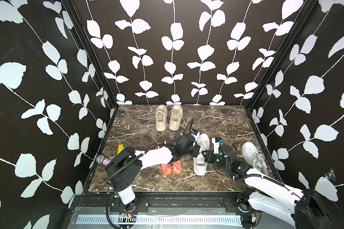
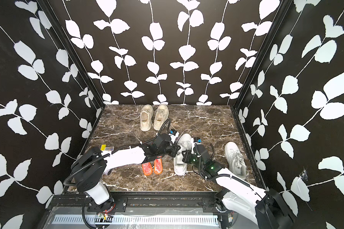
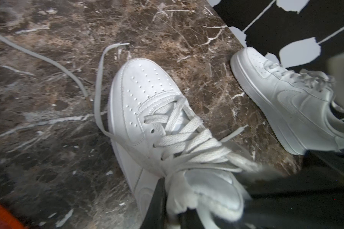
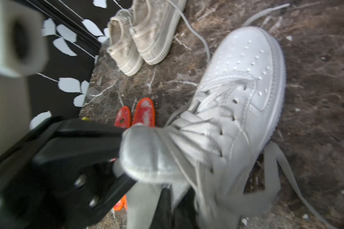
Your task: Remove the insole from the shoe
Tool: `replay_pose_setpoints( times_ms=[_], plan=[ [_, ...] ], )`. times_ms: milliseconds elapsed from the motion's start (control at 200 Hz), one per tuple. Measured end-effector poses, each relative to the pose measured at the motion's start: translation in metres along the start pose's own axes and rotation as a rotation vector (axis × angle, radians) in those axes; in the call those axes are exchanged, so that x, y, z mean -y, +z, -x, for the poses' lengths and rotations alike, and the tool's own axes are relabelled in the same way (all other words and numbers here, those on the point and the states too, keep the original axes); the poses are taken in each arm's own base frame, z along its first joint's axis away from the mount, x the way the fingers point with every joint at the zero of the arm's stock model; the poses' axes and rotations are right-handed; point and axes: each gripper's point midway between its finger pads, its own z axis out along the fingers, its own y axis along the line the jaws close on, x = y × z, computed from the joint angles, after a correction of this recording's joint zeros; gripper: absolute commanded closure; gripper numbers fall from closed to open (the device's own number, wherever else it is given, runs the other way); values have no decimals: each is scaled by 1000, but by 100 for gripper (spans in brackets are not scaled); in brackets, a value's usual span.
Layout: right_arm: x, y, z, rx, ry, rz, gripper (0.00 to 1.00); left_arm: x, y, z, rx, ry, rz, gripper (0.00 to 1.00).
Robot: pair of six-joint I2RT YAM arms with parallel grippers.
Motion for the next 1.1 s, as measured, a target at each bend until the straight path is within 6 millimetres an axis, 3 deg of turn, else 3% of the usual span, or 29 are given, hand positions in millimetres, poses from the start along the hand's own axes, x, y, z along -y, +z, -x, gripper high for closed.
replay_pose_setpoints(
  times_ms=[155,761,1101],
  plan=[
    [-17,-5,2,18,-23,73,100,-20,-1,-1,-17,19,71,100],
    [-40,-28,18,110,-102,156,100,-26,9,11,-31,73,118,100],
    [-29,-55,25,177,-139,91,100,-25,13,19,-49,94,135,100]
  ],
)
